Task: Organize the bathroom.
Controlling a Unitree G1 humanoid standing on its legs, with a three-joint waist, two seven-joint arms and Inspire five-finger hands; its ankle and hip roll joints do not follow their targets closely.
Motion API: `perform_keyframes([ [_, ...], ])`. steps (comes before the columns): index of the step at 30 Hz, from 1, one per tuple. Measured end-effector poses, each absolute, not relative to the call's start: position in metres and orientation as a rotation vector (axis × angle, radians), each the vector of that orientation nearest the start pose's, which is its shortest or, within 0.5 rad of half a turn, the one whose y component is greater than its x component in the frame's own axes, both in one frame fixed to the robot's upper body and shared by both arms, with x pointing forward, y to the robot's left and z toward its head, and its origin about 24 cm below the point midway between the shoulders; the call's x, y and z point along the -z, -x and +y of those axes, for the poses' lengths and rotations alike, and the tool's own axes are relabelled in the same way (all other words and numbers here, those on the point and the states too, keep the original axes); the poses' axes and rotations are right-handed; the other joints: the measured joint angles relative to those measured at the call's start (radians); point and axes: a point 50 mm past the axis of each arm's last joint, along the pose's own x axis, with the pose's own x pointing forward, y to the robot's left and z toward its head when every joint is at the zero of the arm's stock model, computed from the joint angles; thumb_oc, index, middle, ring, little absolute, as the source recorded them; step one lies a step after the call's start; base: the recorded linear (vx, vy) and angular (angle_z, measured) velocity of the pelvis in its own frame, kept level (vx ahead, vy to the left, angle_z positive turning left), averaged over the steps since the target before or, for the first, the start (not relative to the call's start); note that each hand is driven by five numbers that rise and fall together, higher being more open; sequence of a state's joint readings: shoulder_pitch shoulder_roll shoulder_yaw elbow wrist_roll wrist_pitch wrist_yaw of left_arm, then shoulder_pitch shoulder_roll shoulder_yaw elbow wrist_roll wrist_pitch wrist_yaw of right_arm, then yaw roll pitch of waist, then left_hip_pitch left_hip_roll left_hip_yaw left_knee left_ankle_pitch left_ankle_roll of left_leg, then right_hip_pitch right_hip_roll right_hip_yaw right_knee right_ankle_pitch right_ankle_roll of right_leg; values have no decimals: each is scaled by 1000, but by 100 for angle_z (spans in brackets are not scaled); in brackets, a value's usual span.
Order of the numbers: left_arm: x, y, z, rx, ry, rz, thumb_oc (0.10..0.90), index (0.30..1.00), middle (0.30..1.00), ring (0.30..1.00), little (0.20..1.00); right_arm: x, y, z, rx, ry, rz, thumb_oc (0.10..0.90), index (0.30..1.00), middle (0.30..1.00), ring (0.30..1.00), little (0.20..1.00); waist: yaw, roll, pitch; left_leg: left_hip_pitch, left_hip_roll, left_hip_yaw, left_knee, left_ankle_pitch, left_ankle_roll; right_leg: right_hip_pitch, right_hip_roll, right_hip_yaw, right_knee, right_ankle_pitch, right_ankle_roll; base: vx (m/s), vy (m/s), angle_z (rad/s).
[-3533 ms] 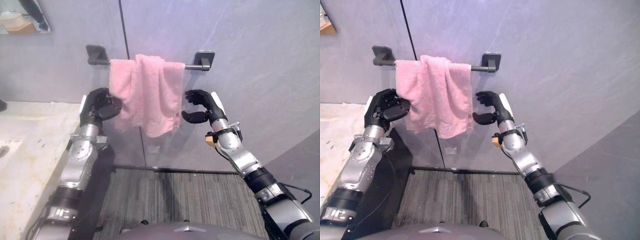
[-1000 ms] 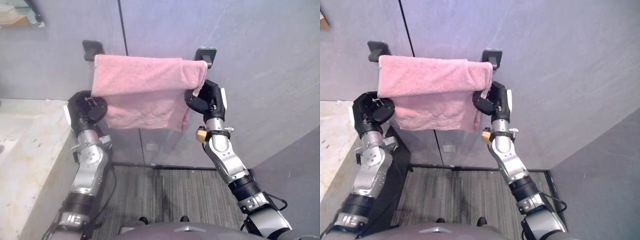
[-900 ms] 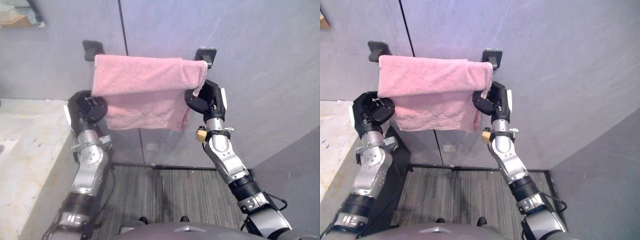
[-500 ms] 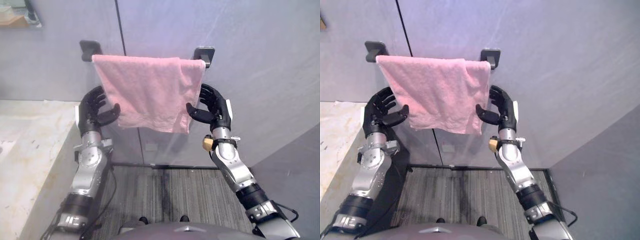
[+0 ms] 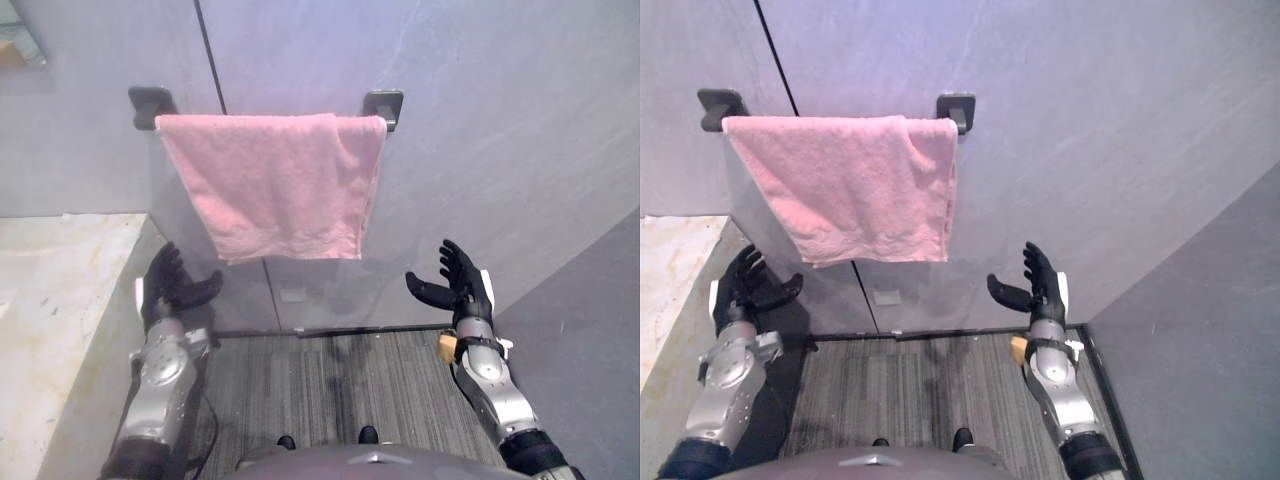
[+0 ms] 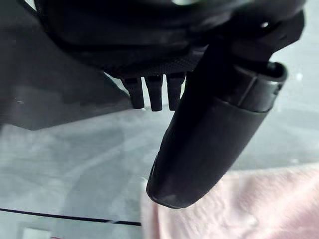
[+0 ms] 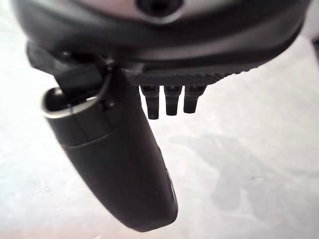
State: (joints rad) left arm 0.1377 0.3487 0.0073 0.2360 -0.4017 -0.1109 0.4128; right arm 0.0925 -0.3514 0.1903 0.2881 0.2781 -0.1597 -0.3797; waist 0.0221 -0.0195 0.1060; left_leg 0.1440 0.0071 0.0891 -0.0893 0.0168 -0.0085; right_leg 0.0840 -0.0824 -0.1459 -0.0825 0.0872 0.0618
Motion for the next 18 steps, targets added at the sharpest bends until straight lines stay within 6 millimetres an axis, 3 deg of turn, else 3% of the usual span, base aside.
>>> perform_keyframes([
  [7,85,-158,254,-453,95,606,800,900,900,900,900,87,-163,-237,313,282,568,800,900,900,900,900,-5,-5,-24,-29,-6,6,0,4,4,-32,-6,6,0,11,6,-175,3,-2],
  [10,117,-129,252,-396,98,780,800,900,900,900,900,114,-136,-243,316,300,739,800,900,900,900,900,-24,-9,-26,-30,-7,6,-1,5,6,-33,-8,4,1,11,9,-172,-5,0],
  [12,140,-99,255,-394,138,939,800,900,900,900,900,137,-106,-245,310,285,902,800,900,900,900,900,-38,-11,-27,-31,-8,1,-1,4,8,-32,-8,4,1,12,10,-200,-35,2],
  [16,159,-60,257,-443,190,1156,800,900,900,900,900,160,-54,-238,294,214,1146,800,900,900,900,900,-64,-5,-25,-55,-13,-53,-1,7,21,-30,-10,2,1,11,9,-223,-82,27],
  [18,163,-47,259,-482,208,1241,800,900,900,900,900,165,-42,-230,268,181,1204,800,900,900,900,900,-79,0,-24,-72,-14,-97,-1,19,22,-33,-4,8,16,4,11,-298,-114,74],
])
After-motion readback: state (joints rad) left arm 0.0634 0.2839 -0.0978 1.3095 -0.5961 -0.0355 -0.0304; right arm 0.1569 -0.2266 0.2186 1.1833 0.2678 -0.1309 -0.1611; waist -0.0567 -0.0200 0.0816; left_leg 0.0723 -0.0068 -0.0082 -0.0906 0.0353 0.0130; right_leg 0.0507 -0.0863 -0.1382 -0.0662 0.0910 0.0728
